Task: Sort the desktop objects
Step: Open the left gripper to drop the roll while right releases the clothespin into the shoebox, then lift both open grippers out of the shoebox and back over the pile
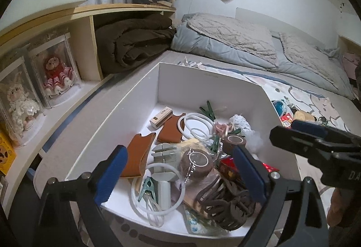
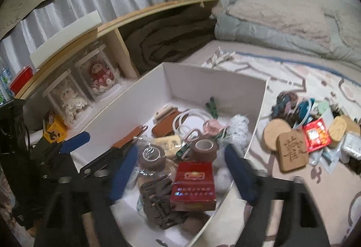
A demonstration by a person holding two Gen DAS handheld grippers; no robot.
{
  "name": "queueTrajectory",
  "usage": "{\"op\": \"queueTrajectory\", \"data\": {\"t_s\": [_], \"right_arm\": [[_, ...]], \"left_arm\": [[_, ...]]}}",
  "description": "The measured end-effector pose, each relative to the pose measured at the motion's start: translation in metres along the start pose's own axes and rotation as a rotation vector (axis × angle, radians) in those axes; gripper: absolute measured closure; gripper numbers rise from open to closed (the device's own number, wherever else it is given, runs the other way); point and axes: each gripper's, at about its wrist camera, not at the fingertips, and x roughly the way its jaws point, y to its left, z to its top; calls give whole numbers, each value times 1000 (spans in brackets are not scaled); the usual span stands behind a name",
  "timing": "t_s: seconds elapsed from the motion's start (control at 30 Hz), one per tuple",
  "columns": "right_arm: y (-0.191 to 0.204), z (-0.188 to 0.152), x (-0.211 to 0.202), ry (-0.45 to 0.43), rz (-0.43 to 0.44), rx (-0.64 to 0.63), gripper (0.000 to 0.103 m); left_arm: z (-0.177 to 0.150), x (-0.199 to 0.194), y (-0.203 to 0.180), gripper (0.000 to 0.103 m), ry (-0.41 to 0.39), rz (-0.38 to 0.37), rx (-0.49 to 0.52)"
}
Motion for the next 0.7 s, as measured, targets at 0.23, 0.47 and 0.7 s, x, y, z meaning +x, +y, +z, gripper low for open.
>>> {"op": "queueTrajectory", "data": {"t_s": [0.23, 0.47, 0.7], "right_arm": [[0, -4, -10, -37, -57, -46, 3], [-1, -9, -19, -56, -89, -64, 0], [-6, -10, -29, -71, -109, -58, 0]], "left_arm": [[-2, -10, -1, 1, -39, 13, -13], [-3, -18, -6, 0, -60, 26, -1], [-4, -26, -6, 0, -74, 37, -17]]}}
